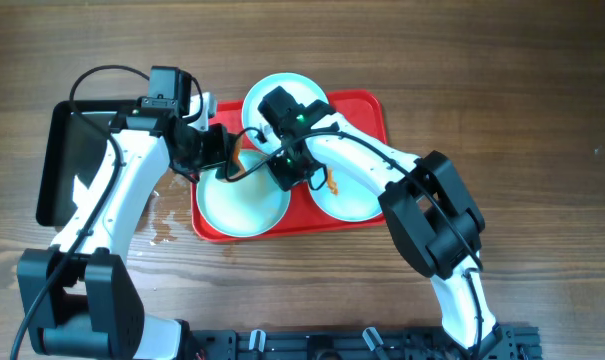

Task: Clean dirty plates on tray and stack at the side

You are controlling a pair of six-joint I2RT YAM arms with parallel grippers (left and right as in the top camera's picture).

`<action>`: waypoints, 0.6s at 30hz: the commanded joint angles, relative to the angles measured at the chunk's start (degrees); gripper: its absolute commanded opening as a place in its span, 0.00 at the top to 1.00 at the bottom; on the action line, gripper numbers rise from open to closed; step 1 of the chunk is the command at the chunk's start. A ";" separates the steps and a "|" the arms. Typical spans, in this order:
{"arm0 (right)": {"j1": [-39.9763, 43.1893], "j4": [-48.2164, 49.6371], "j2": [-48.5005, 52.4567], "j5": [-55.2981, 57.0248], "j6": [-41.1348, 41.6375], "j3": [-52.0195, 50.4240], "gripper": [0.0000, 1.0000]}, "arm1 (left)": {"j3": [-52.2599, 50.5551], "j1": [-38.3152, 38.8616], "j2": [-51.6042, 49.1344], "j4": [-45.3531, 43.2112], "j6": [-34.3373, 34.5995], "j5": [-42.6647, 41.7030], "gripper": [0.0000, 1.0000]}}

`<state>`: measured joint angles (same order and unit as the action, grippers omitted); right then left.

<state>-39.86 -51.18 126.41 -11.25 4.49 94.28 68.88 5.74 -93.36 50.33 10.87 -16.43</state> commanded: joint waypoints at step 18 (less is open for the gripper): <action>0.17 -16.24 -3.63 -8.11 35.04 9.14 0.44 | 0.66 0.00 0.31 -0.52 2.80 3.87 0.96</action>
<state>-39.55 -64.79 123.83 -17.15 23.27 103.88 68.88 5.63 -93.34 49.93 11.07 -16.29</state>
